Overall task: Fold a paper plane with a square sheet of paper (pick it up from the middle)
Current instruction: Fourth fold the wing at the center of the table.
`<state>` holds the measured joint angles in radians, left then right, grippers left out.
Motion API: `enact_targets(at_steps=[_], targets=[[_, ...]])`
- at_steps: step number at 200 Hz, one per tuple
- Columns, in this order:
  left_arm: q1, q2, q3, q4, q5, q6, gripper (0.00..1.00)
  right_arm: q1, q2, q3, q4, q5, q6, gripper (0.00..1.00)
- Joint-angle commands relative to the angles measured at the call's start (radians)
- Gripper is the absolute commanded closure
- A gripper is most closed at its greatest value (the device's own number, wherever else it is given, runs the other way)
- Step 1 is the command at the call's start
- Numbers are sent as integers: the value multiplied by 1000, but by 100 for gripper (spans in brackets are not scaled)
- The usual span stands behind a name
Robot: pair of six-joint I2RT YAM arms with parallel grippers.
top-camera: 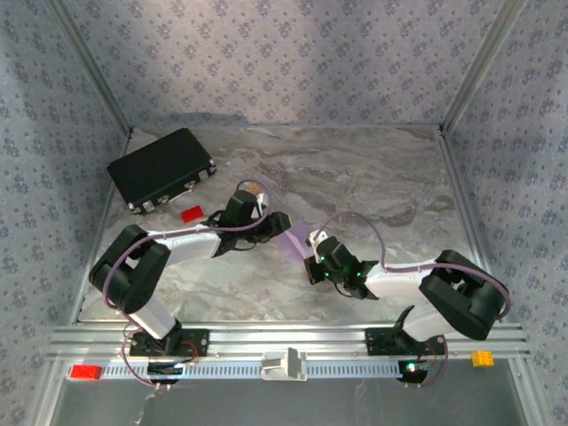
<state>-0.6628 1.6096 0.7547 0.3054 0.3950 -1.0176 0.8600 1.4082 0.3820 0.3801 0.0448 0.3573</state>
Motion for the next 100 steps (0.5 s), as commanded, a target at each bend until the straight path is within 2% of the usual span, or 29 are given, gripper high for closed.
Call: enact_targets(at_steps=[1, 40, 58, 100], targets=[[5, -22, -2, -18, -11, 17, 51, -26, 9, -12, 33, -107, 50, 98], [4, -22, -1, -19, -12, 20, 51, -68, 10, -8, 46, -203, 78, 98], [4, -13, 8, -23, -4, 23, 45, -68, 6, -9, 45, -186, 71, 96], [4, 28, 27, -34, 11, -8, 38, -29, -1, 20, -12, -105, 9, 90]])
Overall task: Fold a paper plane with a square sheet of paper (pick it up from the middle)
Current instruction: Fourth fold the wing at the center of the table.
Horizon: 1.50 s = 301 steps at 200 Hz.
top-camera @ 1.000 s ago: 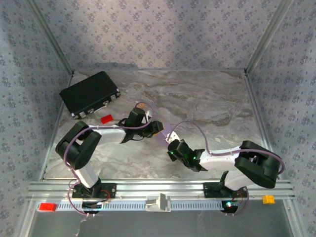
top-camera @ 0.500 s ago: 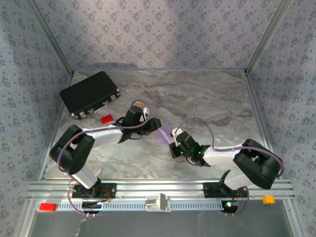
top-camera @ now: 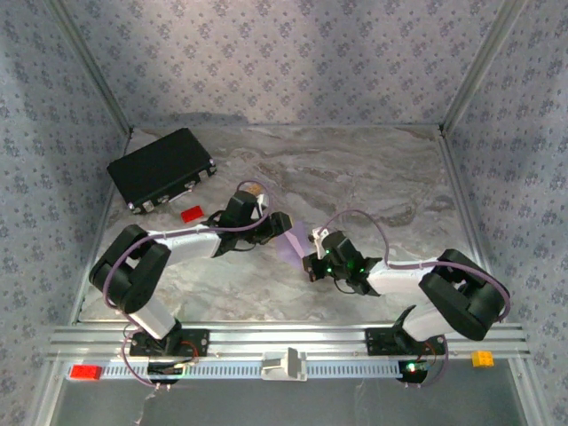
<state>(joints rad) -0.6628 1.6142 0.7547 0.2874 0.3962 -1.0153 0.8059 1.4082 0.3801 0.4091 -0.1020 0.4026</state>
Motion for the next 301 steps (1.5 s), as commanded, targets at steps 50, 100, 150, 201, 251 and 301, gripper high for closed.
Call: enact_targets(at_steps=[50, 100, 150, 201, 251, 301], targets=[[4, 43, 64, -117, -18, -22, 31, 81, -4, 60, -114, 162, -75, 87], [6, 75, 104, -185, -18, -31, 34, 141, -13, 79, -149, 258, -121, 83], [5, 96, 125, -196, 9, -34, 68, 201, -16, 83, -177, 376, -146, 77], [5, 96, 137, -213, 25, -37, 90, 258, -16, 79, -190, 504, -196, 69], [5, 84, 143, -218, 41, -42, 96, 305, -7, 69, -165, 596, -258, 68], [5, 84, 140, -208, 49, -45, 96, 328, 35, 83, -143, 626, -314, 68]])
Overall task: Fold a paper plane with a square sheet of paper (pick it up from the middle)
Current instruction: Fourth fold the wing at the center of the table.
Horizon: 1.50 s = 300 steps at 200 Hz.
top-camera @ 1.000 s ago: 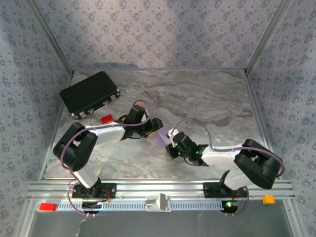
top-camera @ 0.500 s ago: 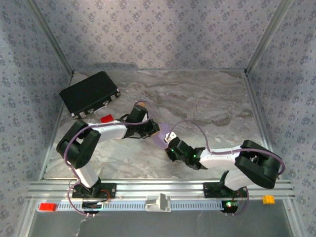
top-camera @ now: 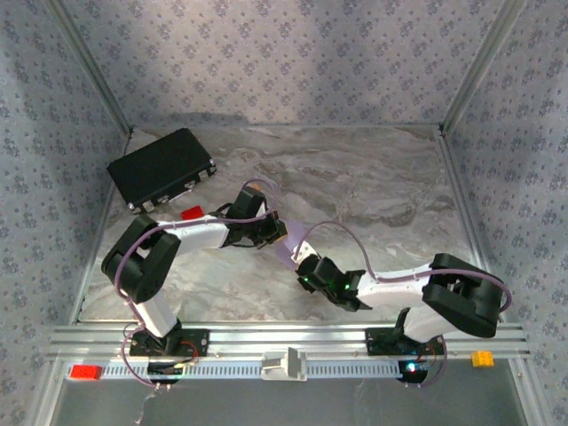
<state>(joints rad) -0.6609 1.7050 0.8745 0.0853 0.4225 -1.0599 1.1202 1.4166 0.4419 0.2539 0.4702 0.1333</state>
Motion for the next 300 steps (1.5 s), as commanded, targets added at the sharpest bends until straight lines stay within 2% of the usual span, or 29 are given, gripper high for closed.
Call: enact_targets(at_steps=[1, 87, 240, 300], targets=[[4, -7, 21, -5, 23, 0, 96, 14, 28, 22, 12, 56, -46, 68], [4, -1, 20, -1, 24, -6, 96, 25, 36, 22, 33, 73, -46, 76], [3, 4, 20, -4, 23, -3, 97, 23, 22, 3, 53, 59, -15, 77], [3, 4, 20, -4, 23, -4, 97, 21, 30, 7, 35, 55, -7, 87]])
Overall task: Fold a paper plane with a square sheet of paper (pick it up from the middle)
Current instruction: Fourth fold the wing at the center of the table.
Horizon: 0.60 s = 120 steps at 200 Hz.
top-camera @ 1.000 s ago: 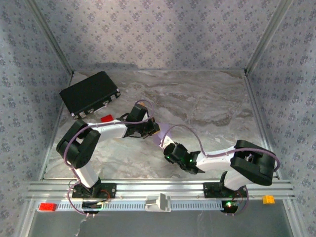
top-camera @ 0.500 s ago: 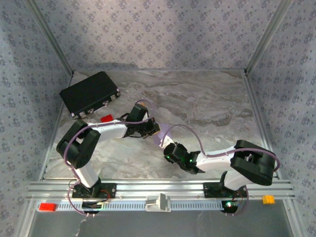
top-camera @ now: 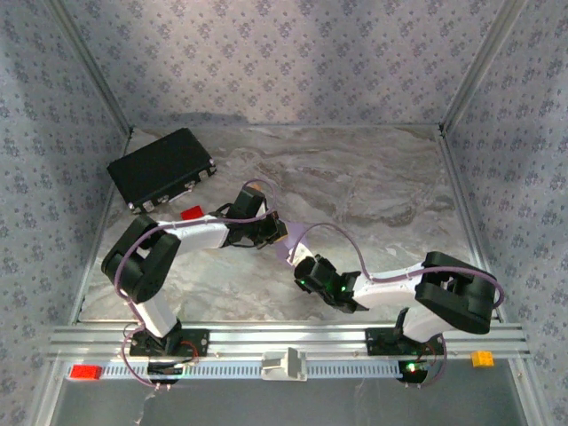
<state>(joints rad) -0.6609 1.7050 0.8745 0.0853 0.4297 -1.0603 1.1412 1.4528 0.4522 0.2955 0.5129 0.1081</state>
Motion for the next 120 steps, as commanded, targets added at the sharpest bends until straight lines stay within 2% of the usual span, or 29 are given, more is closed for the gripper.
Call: enact_targets(at_steps=[1, 50, 77, 106, 120], targets=[[4, 4, 20, -4, 16, -2, 97, 0, -6, -2, -7, 12, 18, 87], [4, 1, 18, -4, 11, -3, 97, 0, -3, 2, -19, 30, 31, 90], [4, -2, 18, -3, 12, -3, 95, -2, -2, 3, -26, 16, 44, 95], [4, -26, 9, 6, -1, 2, 81, -31, -2, 2, -27, -50, 104, 98], [4, -51, -2, 2, -23, 5, 70, -55, -3, -6, -7, -111, 133, 98]])
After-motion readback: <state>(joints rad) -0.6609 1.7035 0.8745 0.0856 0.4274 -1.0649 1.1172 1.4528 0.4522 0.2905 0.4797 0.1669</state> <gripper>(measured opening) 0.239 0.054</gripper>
